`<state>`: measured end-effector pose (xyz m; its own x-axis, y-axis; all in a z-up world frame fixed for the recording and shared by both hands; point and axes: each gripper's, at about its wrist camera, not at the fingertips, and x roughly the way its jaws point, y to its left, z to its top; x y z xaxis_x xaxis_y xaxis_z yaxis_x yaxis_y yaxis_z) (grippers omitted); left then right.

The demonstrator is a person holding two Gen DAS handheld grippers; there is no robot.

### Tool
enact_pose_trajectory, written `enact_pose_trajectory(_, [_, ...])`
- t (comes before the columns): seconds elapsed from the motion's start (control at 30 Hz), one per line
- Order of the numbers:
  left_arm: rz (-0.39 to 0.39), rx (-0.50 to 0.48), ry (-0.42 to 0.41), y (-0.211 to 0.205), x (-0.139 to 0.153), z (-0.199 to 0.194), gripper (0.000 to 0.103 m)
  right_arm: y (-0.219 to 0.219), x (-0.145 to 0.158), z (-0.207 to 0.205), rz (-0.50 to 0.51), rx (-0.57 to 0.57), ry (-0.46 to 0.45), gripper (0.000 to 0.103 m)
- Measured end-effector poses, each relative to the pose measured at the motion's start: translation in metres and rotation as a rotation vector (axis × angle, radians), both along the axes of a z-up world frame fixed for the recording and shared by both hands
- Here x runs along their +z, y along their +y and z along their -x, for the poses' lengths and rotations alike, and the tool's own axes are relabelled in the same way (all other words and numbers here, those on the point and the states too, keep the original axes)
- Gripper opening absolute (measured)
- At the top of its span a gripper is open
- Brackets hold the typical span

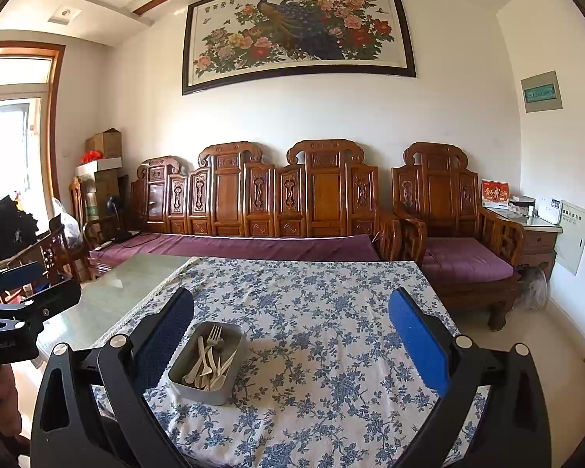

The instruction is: Organize utensils

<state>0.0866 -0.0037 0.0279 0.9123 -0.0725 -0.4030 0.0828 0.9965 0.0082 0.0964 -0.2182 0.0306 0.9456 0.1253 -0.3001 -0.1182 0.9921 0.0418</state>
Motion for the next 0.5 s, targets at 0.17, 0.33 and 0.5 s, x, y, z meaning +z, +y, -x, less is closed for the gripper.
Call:
enact_pose_trajectory(0.17, [-0.001, 0.0, -0.001, -0.0005, 0.0005, 0.0007, 0.095, -0.0006, -0.0006, 0.0001, -0.003, 0.001, 0.0, 0.101])
enact_pose_trajectory(0.33, [-0.002, 0.002, -0.005, -0.0007, 0.0017, 0.0006, 0.095, -0.0011, -0.0015, 0.0008, -0.002, 0.001, -0.001, 0.101])
enact_pose_trajectory(0.5, [0.003, 0.002, -0.011, -0.0004, 0.0033, 0.0007, 0.095, -0.0011, -0.0013, 0.001, -0.002, 0.001, -0.002, 0.101])
